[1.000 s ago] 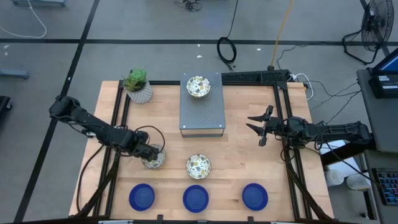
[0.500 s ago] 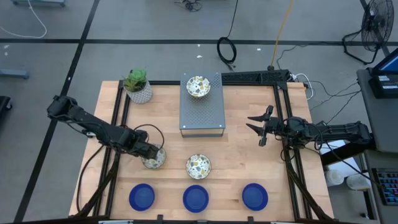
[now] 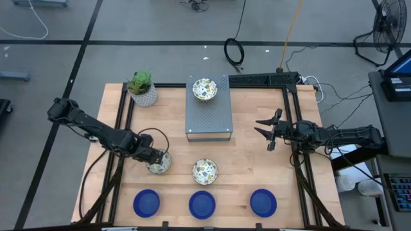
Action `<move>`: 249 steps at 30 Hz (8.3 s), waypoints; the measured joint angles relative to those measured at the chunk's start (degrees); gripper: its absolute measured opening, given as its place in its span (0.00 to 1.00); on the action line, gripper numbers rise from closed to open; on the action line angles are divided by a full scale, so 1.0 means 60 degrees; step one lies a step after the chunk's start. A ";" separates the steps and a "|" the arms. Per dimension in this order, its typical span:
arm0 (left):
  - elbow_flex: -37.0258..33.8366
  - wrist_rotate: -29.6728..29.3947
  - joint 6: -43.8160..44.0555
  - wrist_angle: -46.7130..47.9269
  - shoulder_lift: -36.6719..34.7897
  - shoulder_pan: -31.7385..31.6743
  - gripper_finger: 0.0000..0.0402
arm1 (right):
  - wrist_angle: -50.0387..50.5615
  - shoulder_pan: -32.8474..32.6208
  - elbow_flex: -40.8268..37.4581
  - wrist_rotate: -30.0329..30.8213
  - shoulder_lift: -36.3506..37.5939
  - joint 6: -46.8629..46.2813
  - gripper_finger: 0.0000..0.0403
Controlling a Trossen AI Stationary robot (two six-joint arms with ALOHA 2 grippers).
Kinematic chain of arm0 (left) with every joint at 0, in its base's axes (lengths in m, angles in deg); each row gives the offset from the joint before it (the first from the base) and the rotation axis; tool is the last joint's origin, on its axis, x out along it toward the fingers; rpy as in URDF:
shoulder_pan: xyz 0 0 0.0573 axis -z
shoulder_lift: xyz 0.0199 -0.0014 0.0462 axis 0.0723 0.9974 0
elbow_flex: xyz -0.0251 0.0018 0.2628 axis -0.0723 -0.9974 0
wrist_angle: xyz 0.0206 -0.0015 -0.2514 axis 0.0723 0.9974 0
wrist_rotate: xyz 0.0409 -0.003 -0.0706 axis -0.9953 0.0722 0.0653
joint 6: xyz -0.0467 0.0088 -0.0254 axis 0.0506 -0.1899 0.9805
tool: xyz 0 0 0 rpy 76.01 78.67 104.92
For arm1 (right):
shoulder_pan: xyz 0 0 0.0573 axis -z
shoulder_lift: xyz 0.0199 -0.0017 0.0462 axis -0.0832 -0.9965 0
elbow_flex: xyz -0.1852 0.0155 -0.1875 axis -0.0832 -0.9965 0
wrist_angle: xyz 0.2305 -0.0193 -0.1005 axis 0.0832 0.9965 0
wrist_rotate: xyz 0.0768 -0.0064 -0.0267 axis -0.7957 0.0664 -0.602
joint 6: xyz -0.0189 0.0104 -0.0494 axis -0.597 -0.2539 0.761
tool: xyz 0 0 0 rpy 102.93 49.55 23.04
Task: Pick & Place Mini bowls
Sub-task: Stack the left yellow patterned bowl on the yellow patterned bowl on the shelf
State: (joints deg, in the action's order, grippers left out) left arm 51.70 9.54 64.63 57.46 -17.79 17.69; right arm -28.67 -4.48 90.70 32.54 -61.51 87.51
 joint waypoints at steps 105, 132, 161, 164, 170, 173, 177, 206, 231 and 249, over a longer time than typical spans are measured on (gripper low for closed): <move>-0.0033 -0.2172 -0.0676 -0.0588 -0.1345 0.0125 0.02 | -0.0004 0.0001 0.0000 0.0011 0.0003 0.0033 0.32; -0.0009 -0.2579 -0.1889 -0.4173 -0.1757 0.0046 0.02 | -0.0004 -0.0002 0.0000 0.0039 -0.0036 0.0033 0.32; 0.0000 -0.2475 -0.8391 -0.9708 -0.1753 -0.3074 0.02 | -0.0087 -0.0003 0.0000 0.0040 -0.0069 0.0033 0.32; 0.0000 -0.2127 -0.8823 -1.0460 -0.1753 -0.3651 0.02 | -0.0087 0.0000 0.0000 0.0040 -0.0069 0.0033 0.32; 0.0152 -0.0530 -0.8811 -1.1094 -0.1749 -0.5093 0.02 | -0.0087 0.0000 0.0000 0.0040 -0.0069 0.0033 0.32; 0.0727 0.0183 -0.8824 -1.0355 -0.1746 -0.5786 0.02 | -0.0086 0.0000 0.0000 0.0040 -0.0069 0.0033 0.32; 0.2036 0.0754 -0.8980 -0.8627 -0.1650 -0.6614 0.02 | -0.0086 -0.0001 0.0000 0.0042 -0.0069 0.0033 0.32; 1.0255 0.2932 -1.0173 -0.1571 0.4855 -1.0768 0.02 | -0.0084 -0.0001 0.0000 0.0015 -0.0066 0.0036 0.32; 1.0255 0.4011 -1.0070 -0.0204 0.5758 -1.0828 0.02 | -0.0084 -0.0001 0.0000 0.0044 -0.0069 0.0073 0.32; 1.0247 0.3656 -1.0218 0.0263 0.5755 -1.0488 0.02 | -0.0084 -0.0001 0.0000 0.0044 -0.0066 0.0071 0.32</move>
State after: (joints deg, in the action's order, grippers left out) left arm 113.18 31.47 3.32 59.04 16.73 -45.23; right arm -29.17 -4.49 90.70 32.80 -61.91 87.94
